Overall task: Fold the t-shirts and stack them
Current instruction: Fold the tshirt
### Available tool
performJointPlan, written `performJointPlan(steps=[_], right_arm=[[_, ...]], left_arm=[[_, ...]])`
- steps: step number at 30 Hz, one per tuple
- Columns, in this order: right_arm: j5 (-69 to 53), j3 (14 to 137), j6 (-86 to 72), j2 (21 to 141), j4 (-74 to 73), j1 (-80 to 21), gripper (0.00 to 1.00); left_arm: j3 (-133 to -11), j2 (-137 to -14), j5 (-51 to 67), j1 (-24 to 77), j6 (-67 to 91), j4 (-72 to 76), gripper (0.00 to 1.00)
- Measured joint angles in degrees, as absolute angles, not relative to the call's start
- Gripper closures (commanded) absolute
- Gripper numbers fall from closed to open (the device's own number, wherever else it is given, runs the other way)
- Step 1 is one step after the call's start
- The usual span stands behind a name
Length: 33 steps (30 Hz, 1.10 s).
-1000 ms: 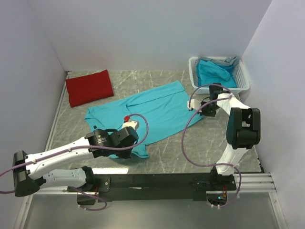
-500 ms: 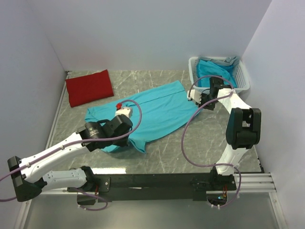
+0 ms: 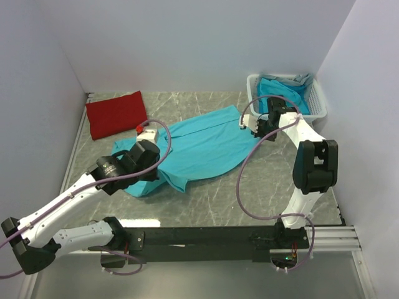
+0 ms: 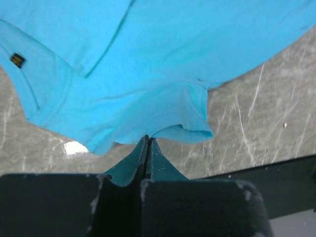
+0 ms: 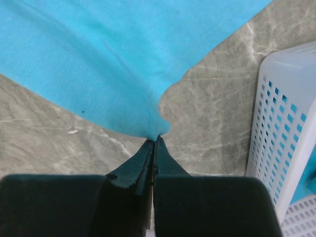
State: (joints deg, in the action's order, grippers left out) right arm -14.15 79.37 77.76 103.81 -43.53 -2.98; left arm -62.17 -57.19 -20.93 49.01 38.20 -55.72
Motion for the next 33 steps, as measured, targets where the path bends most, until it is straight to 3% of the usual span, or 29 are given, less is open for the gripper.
performJointPlan(steps=[33], right_arm=[[-7.7,96.5,64.7,118.3,-46.3,-7.7,1.0]], left_arm=[[-62.8,-64.9,-13.3,20.4,25.4,-40.0,1.0]])
